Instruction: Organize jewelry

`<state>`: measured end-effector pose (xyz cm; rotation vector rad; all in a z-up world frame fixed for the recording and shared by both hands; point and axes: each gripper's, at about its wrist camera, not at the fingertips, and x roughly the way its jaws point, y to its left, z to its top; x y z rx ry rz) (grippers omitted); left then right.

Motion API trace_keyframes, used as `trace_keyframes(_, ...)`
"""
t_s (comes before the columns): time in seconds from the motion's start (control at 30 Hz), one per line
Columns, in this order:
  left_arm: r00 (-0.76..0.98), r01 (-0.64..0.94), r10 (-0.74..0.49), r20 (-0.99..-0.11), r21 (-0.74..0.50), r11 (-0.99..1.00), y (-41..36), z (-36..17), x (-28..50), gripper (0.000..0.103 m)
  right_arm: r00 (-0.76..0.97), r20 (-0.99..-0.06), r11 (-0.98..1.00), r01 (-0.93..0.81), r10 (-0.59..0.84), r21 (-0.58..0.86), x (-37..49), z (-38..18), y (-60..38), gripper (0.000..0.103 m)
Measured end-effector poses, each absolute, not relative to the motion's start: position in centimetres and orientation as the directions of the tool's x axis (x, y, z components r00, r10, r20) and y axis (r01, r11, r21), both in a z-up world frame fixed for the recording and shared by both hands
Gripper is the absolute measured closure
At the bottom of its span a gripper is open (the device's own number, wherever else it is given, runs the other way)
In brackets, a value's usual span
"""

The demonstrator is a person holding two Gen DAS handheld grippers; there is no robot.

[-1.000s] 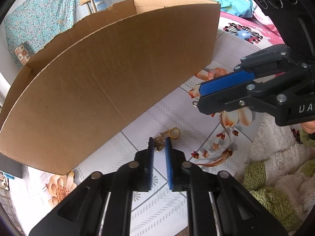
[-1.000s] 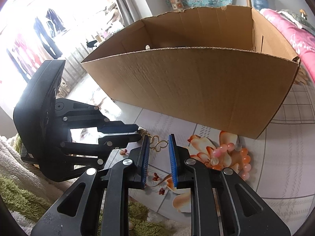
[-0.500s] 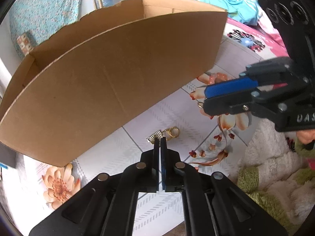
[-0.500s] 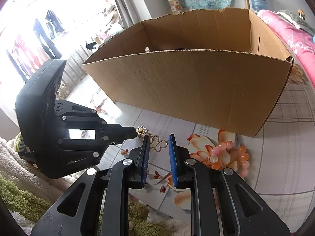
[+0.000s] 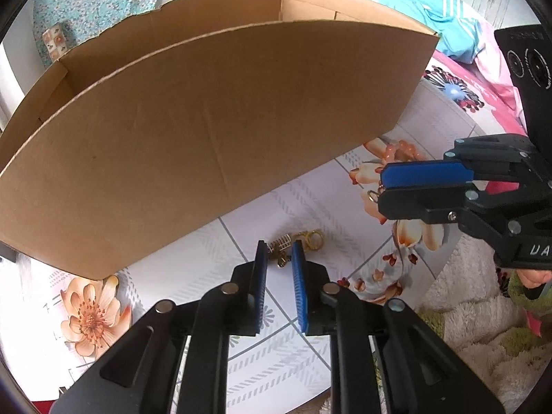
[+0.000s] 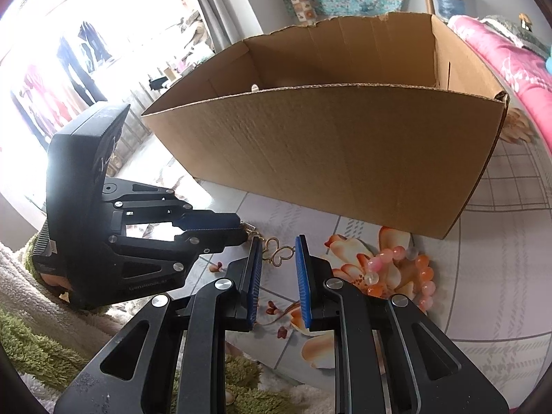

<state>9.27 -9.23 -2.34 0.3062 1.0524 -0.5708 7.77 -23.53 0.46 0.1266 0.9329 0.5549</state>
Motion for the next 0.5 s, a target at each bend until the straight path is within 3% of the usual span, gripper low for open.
trace_keyframes(0.5, 0.403, 0.589, -0.266, -0.876, 0.025, 0.808, -9.75, -2.49, 8.38, 0.09, 0.484, -0.716, 0.857, -0.389, 0.503, 0.339, 7.23, 0.6, -23.43, 0.086)
